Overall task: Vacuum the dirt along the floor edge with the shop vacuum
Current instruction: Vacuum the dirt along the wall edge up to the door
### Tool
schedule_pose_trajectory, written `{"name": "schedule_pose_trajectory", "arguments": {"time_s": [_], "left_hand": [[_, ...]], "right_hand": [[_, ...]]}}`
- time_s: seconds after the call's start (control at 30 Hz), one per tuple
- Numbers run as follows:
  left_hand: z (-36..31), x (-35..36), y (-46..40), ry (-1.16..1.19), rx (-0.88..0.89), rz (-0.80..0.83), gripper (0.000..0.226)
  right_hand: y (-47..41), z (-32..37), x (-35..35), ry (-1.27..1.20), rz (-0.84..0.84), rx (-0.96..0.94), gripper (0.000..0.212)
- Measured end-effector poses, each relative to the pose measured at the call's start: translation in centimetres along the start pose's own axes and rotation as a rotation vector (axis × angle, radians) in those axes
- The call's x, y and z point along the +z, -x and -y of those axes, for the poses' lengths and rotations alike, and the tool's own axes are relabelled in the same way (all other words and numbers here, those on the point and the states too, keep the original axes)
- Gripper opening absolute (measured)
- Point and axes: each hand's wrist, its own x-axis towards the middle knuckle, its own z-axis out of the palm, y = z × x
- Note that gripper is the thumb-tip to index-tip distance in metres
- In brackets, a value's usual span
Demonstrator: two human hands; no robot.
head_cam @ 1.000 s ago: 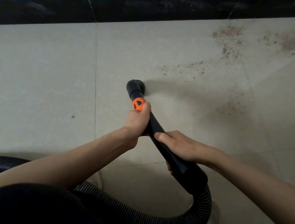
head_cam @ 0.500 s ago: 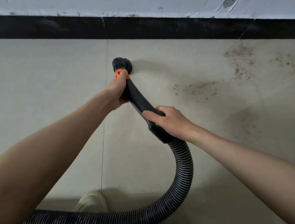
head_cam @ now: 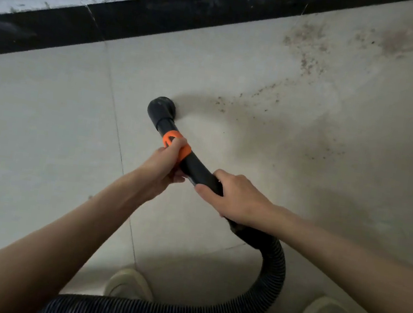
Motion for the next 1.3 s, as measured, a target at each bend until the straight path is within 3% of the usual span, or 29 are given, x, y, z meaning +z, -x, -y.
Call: {"name": "schedule_pose_trajectory", "arguments": {"time_s": [0.23, 0.4, 0.57, 0.7, 1.0, 1.3], "left_hand": [[2.8, 4.4, 2.7, -0.160, -0.009, 0.247, 0.024], [3.5, 7.4, 3.8, -0.152, 0.012, 0.310, 0.024], [4.5, 9.1, 5.1, -0.191, -0.003, 0.386, 0.025], [4.1, 9.7, 4.9, -0.186, -0.011, 0.361, 0.027], [-3.3, 8.7, -0.4, -0.047, 0.121, 0.128, 0.029], [-1.1, 8.3, -0.3, -0.132, 0.112, 0.202, 0.033]], "right_hand": [[5.2, -3.9, 2.3, -0.326, -0.015, 0.195, 0.025], [7.0, -5.5, 2.4, -0.457, -0.070, 0.236, 0.024], [8.8, -7.2, 2.7, -0.648, -0.005, 0.283, 0.022], [8.7, -7.0, 2.4, -0.649, -0.052, 0.267, 0.024], [0.4, -3.4, -3.7, -0.518, -0.148, 0.173, 0.035], [1.4, -4.9, -1.8, -0.457, -0.148, 0.176, 0.034]]}}
